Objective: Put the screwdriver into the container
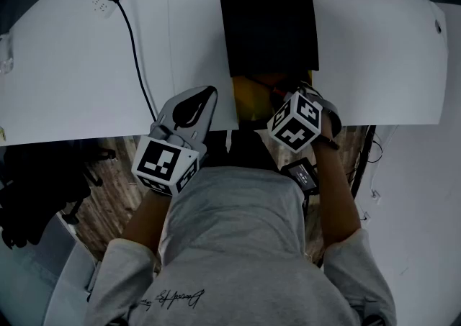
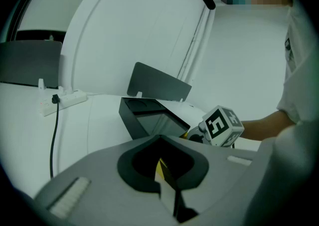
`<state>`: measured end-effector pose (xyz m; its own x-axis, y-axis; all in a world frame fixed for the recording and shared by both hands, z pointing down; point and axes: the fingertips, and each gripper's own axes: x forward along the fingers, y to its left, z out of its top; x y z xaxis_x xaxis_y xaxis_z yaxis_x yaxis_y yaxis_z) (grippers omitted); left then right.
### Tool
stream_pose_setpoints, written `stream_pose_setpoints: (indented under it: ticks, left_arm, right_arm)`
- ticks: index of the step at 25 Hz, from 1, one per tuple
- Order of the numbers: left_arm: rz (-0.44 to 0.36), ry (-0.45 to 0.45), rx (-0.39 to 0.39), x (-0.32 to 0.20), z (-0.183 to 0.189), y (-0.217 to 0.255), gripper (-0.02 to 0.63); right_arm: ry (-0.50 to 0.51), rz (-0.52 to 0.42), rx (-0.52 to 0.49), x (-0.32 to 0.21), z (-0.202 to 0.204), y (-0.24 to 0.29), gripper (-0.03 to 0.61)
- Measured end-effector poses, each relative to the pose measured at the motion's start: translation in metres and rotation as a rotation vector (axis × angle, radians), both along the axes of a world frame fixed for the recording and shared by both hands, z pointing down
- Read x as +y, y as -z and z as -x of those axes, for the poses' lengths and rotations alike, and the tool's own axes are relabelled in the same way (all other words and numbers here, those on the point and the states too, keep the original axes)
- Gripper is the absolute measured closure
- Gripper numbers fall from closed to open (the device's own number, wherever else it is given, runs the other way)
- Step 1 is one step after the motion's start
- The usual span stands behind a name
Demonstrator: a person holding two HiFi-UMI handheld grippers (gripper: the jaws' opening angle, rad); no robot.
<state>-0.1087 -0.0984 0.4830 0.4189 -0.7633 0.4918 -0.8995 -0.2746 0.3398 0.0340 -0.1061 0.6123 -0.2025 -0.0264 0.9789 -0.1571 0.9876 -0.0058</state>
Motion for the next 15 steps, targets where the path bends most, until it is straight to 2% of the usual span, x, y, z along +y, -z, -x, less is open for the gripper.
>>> stream_pose_setpoints:
  ticks: [6, 15]
  left_arm:
    - [-0.006, -0.012, -0.003, -0.002, -0.003, 0.003, 0.614]
    - [-0.027, -0.033, -0.011, -0.004, -0.012, 0.014, 0.614]
  right_arm:
    - [-0.024, 0.014, -0.030, 0.002, 0.001, 0.004, 0.439]
    - [-0.103, -0.027, -0.122, -0.008, -0.001, 0.030, 0.431]
